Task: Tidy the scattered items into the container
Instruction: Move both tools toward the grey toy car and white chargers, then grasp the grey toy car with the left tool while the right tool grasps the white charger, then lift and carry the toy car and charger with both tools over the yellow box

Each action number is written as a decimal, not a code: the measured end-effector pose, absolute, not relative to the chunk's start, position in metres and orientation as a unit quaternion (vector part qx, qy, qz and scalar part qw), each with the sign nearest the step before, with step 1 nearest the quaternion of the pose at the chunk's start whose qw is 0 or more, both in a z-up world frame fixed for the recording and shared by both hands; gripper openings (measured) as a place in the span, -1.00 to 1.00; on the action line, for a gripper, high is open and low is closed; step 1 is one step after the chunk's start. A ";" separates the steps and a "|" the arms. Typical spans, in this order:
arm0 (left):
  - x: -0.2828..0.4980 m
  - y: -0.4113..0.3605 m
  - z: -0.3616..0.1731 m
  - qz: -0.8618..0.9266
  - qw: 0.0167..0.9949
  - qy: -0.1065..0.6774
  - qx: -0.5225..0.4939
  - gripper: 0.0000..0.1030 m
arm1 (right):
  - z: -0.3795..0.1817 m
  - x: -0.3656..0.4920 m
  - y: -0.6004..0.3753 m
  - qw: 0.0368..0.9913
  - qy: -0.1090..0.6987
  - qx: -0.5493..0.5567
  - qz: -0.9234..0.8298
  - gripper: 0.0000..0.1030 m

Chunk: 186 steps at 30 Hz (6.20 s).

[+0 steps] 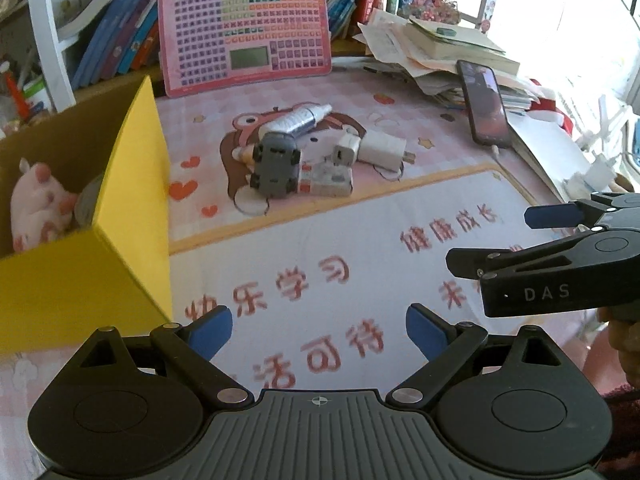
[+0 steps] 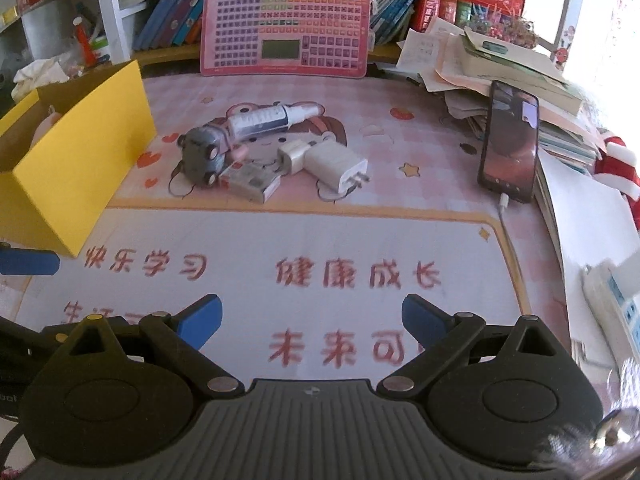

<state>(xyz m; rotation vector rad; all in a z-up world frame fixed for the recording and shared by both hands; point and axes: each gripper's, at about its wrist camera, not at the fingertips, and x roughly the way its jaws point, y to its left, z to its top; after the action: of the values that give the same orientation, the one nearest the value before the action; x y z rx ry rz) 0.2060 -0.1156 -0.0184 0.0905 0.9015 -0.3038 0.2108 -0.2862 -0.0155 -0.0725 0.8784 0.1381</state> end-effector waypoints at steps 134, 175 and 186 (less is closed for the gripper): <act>0.084 0.060 0.005 -0.156 0.909 0.381 -0.068 -0.19 | -0.007 0.077 -0.132 0.906 0.403 -0.036 0.124 -0.12; 0.051 0.164 0.010 -0.067 0.926 0.353 -0.119 -0.19 | 0.002 0.073 -0.024 0.888 0.374 -0.114 0.242 -0.12; 0.061 0.169 0.026 -0.063 0.935 0.324 -0.125 -0.19 | 0.019 0.084 -0.020 0.901 0.340 -0.116 0.243 -0.12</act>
<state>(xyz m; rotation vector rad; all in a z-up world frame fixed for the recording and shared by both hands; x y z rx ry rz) 0.0606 0.1694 0.0256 -0.2557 0.6632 -0.1285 0.0844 -0.0202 0.0190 -0.2401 0.7044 0.5027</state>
